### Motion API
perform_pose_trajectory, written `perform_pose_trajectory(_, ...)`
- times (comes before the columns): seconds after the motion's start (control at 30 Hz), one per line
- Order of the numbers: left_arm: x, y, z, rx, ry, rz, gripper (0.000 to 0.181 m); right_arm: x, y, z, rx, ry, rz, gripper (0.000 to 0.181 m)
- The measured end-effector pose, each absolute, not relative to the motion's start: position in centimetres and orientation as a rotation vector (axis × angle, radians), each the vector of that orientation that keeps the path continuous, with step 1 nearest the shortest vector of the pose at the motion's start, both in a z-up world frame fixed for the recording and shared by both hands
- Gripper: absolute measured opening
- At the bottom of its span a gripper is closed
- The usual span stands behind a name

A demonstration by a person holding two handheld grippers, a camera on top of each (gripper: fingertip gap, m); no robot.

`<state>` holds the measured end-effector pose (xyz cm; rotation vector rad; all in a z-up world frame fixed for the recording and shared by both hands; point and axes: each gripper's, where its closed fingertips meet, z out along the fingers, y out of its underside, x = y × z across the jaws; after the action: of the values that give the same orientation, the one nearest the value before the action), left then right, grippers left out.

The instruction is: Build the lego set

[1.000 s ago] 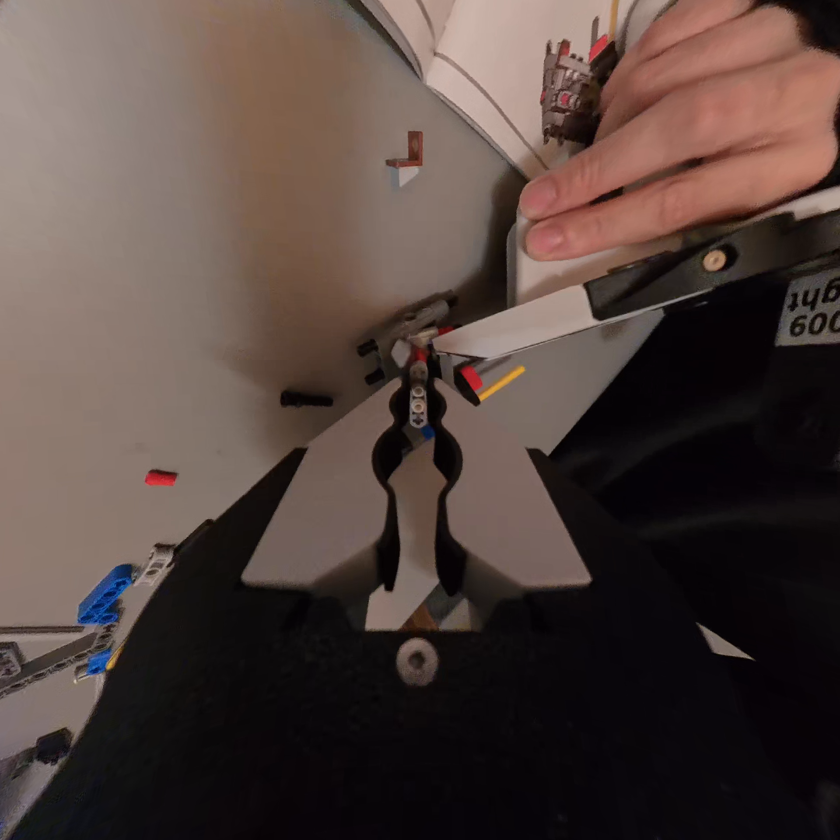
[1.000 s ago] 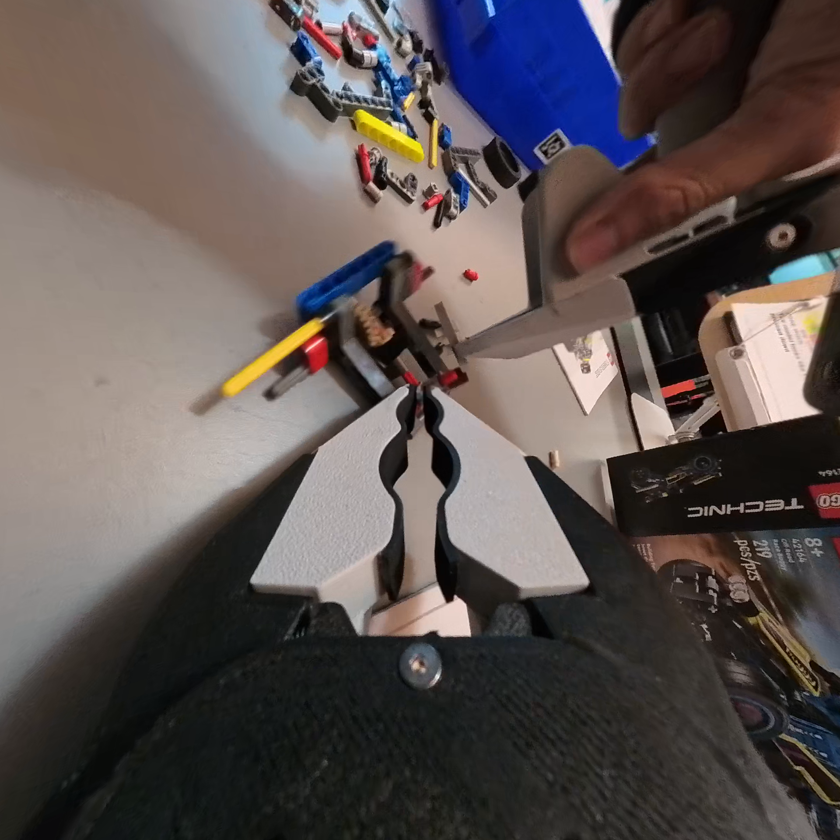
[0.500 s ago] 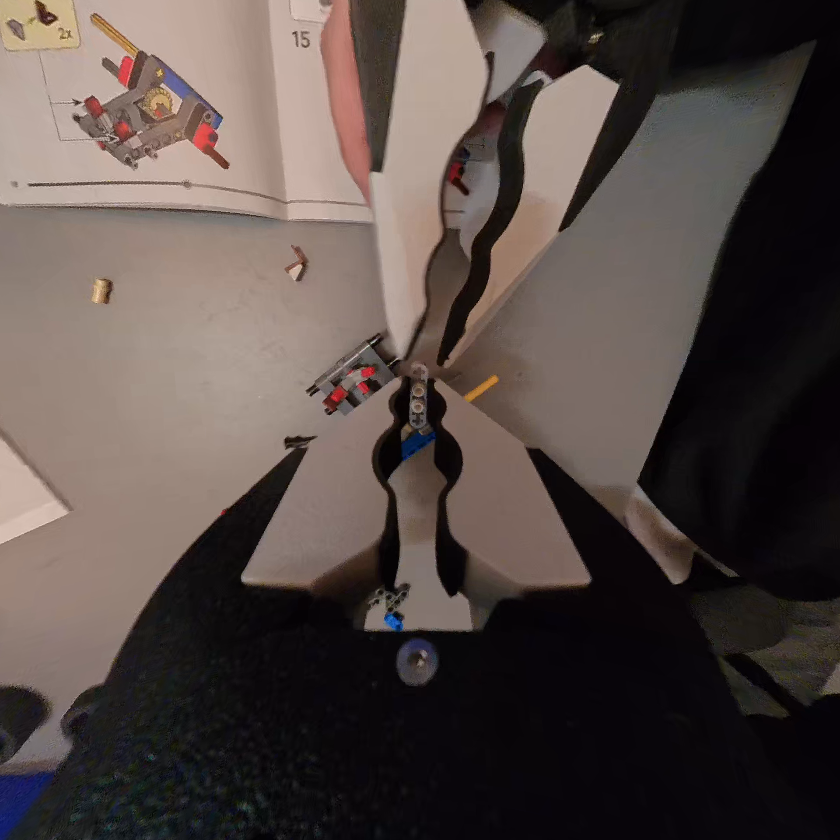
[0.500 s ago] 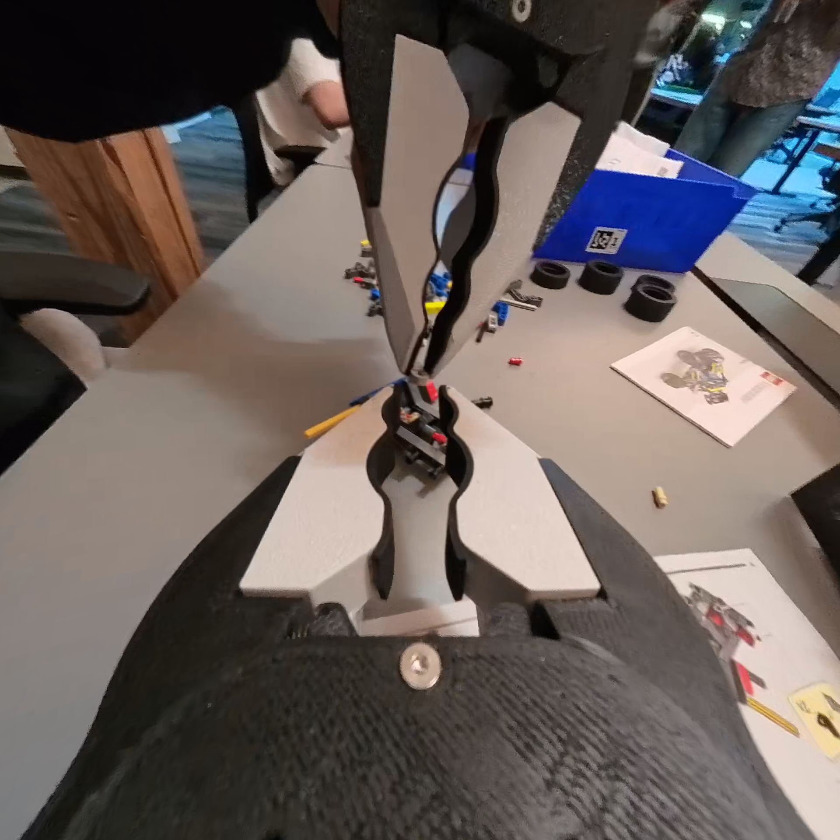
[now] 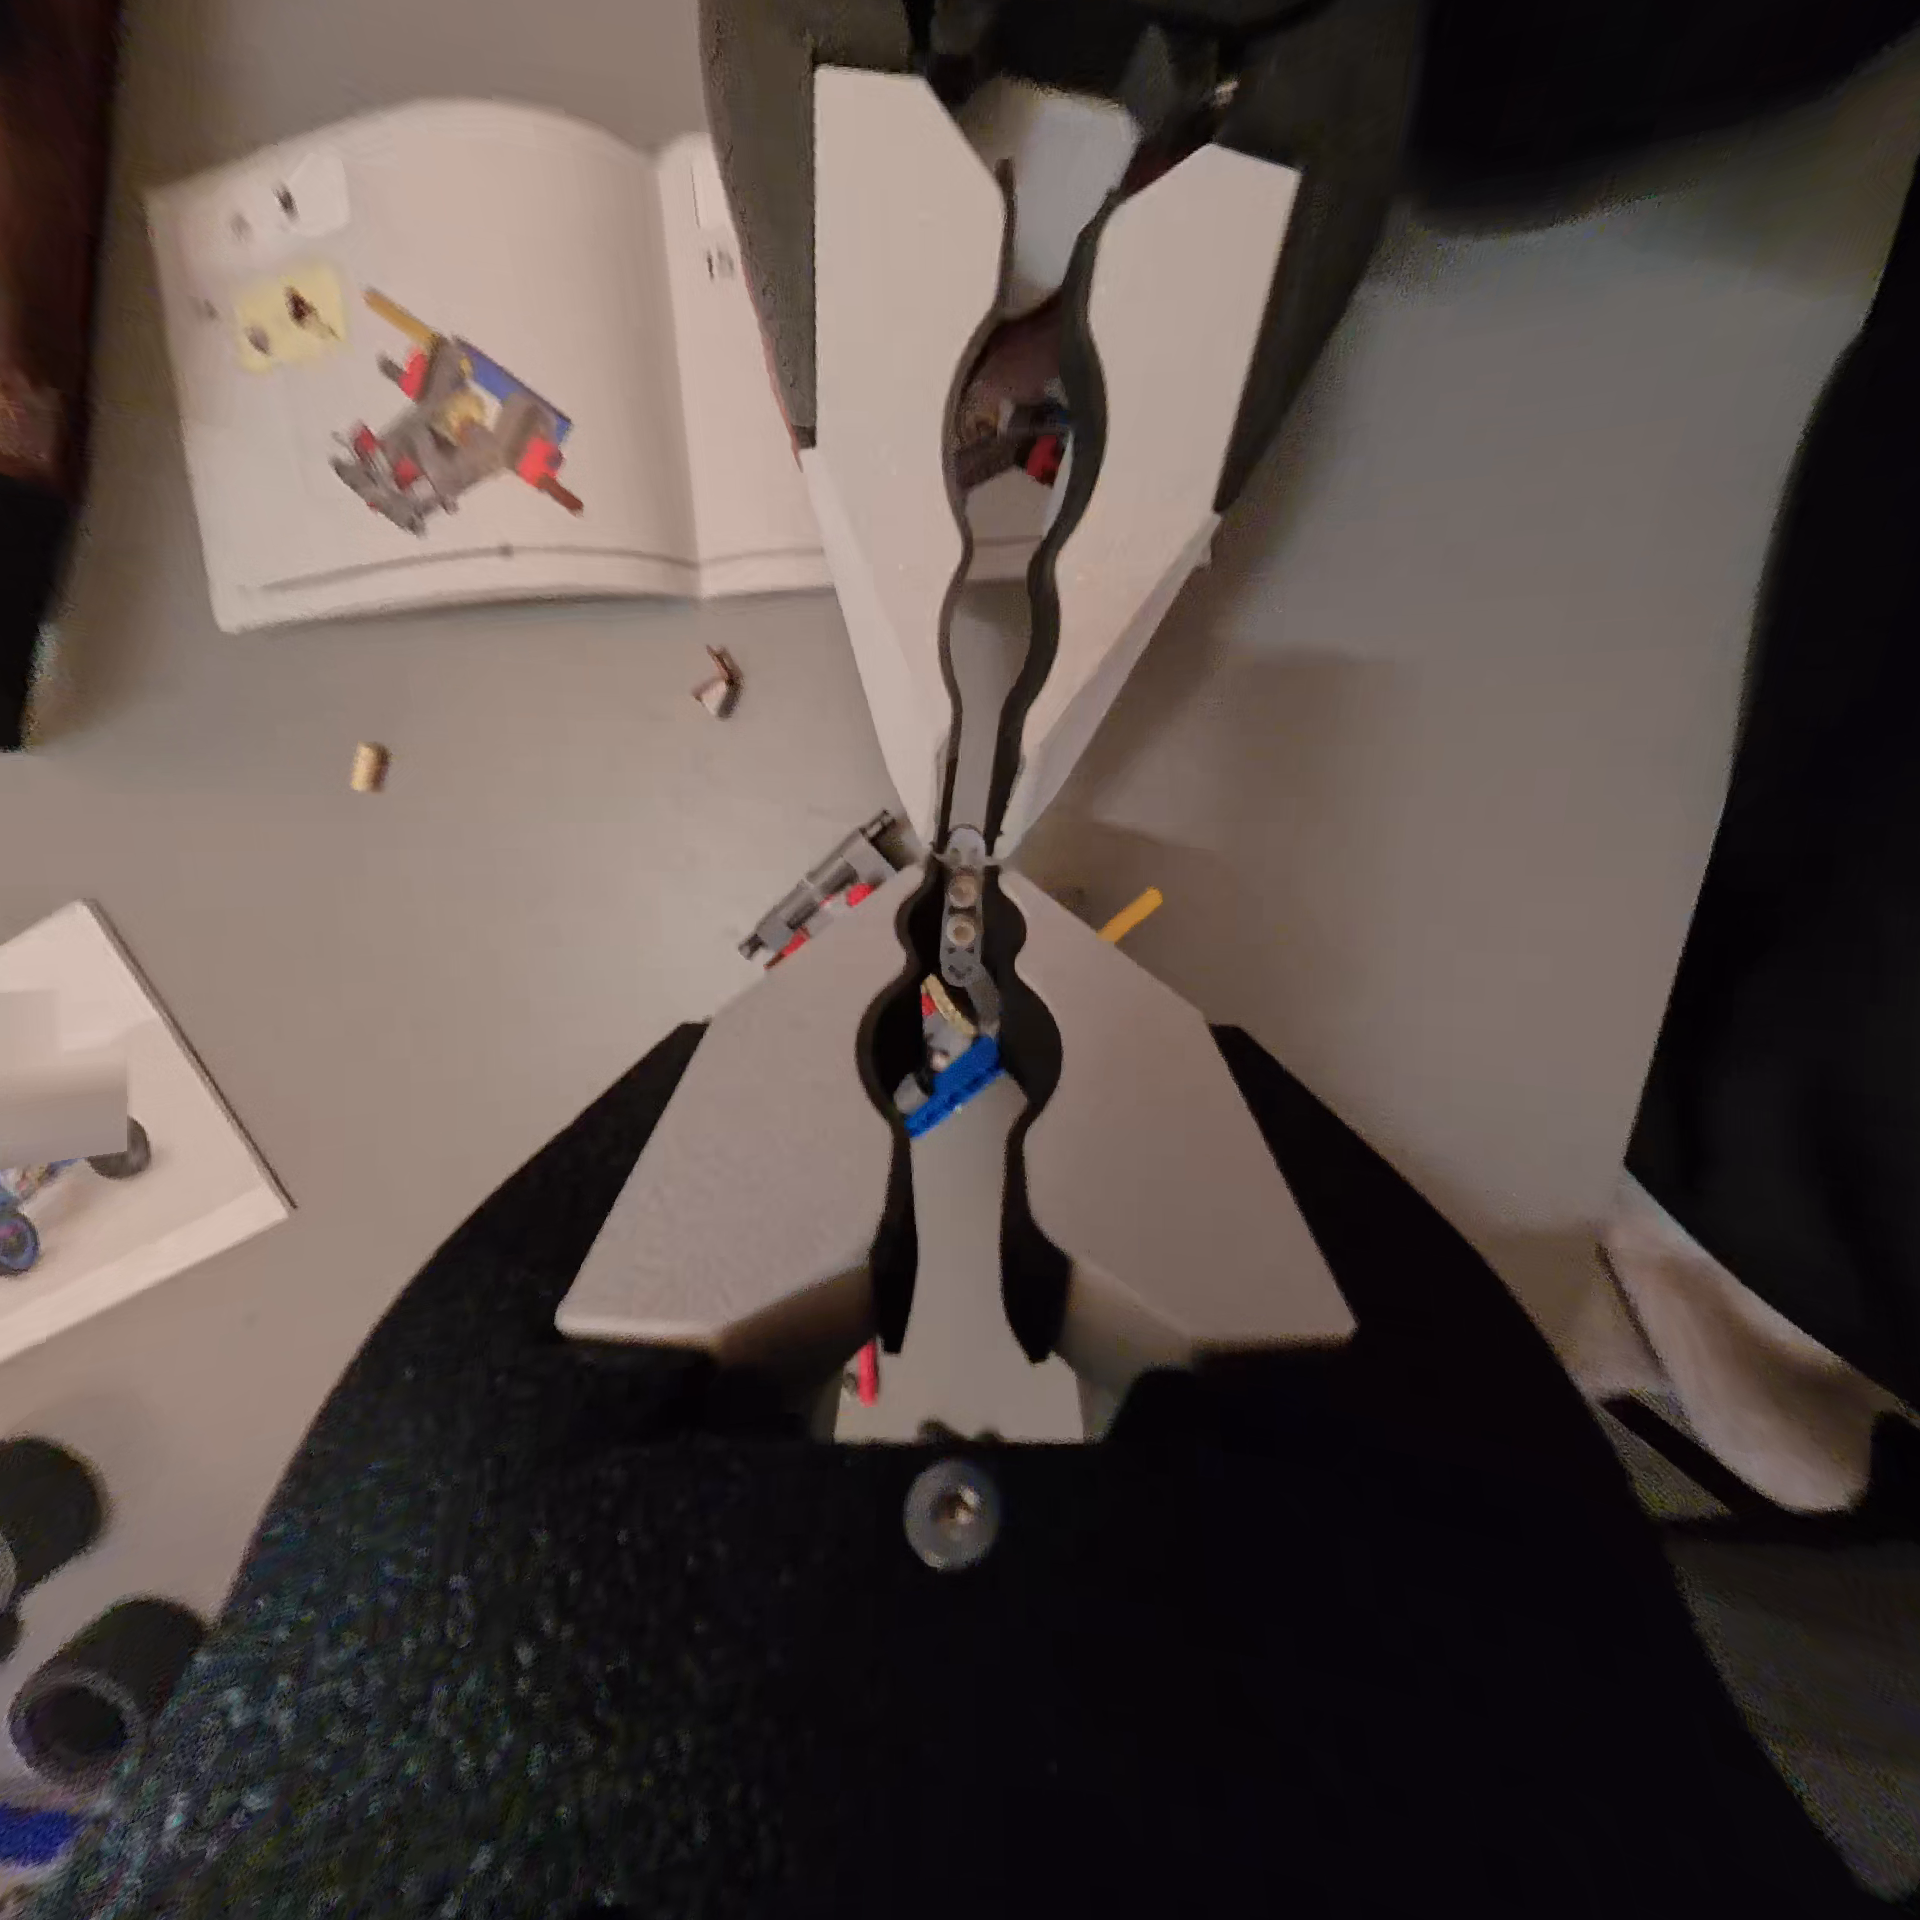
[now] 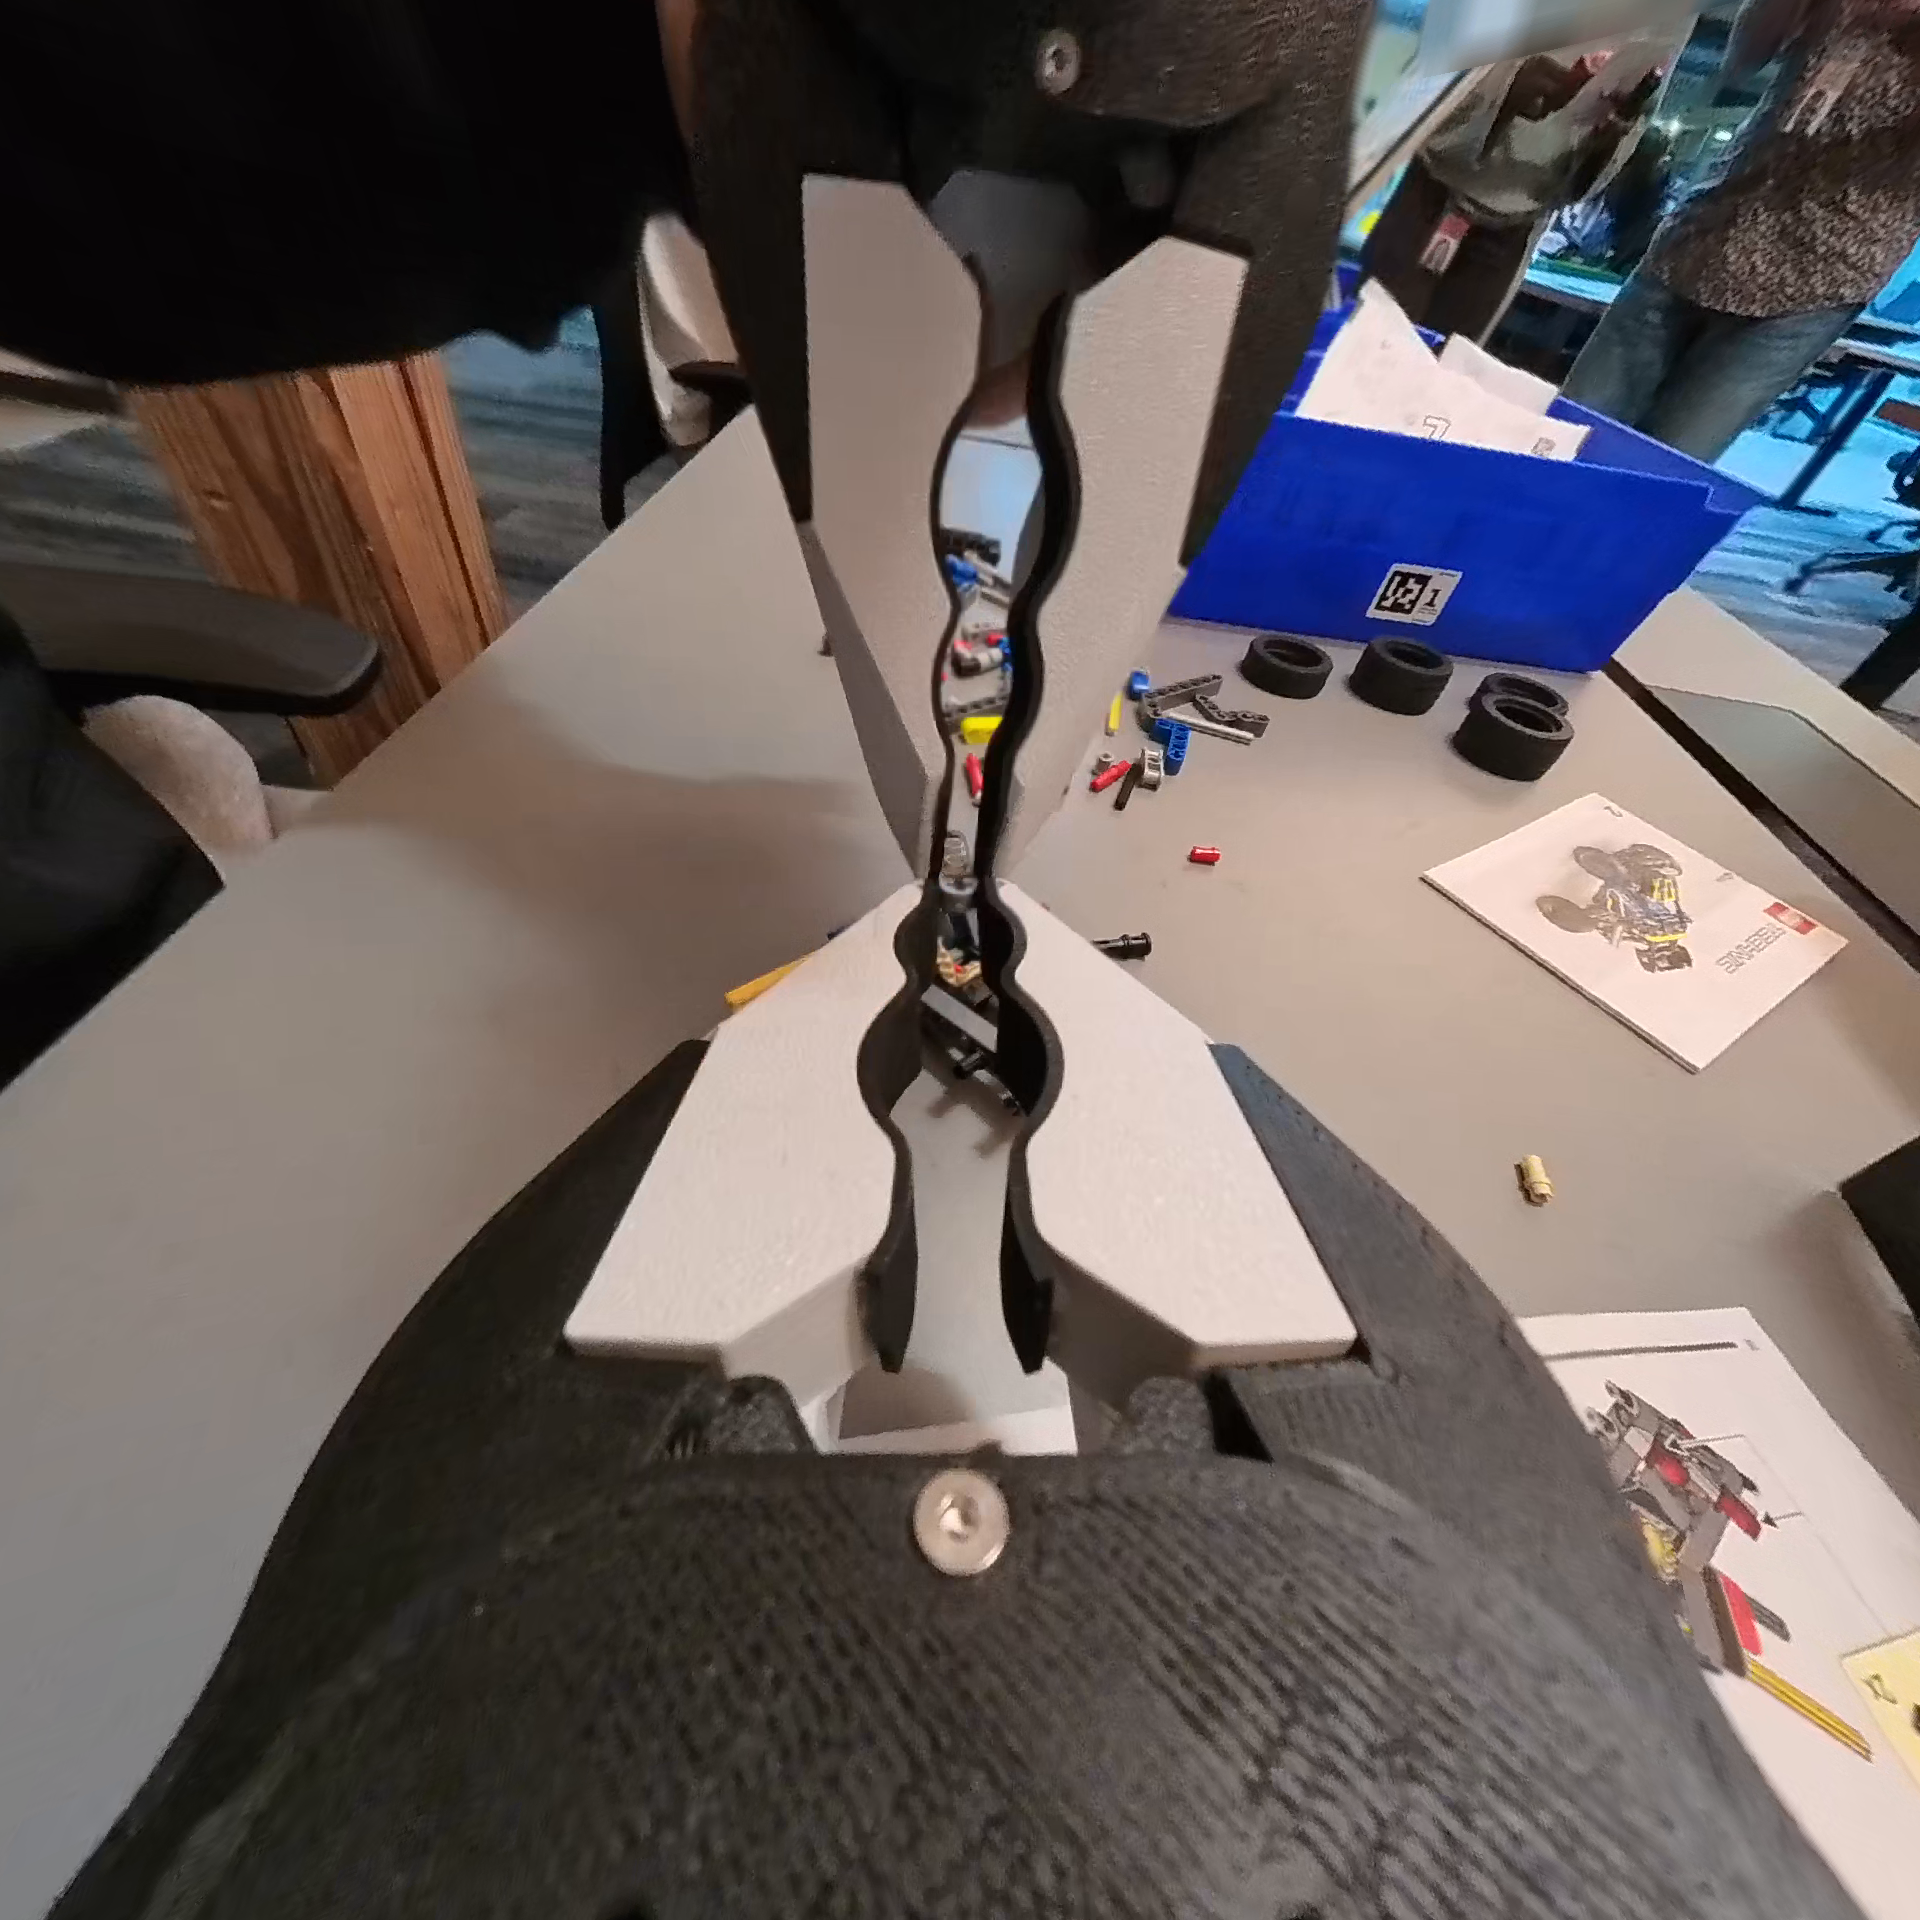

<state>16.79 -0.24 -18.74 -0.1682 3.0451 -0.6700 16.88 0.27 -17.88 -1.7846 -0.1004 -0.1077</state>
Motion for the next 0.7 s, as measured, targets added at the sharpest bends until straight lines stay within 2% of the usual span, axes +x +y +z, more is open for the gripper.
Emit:
perform_pose_trajectory(0.03, 17.0, -0.4, -18.5, -0.141, 3.010, -0.735, 0.004, 17.0, 0.1, -17.7, -1.771, -0.087, -0.095, 0.005)
perform_pose_trajectory(0.43, 17.4, -1.3, -16.5, -0.150, 2.661, -1.433, 0.005, 17.5, -0.6, -15.8, -1.642, 0.033, 0.079, 0.004)
perform_pose_trajectory(0.7, 17.9, -1.0, -16.5, -0.180, 2.565, -1.593, 0.005, 18.0, -0.1, -15.9, -1.623, 0.158, 0.202, 0.005)
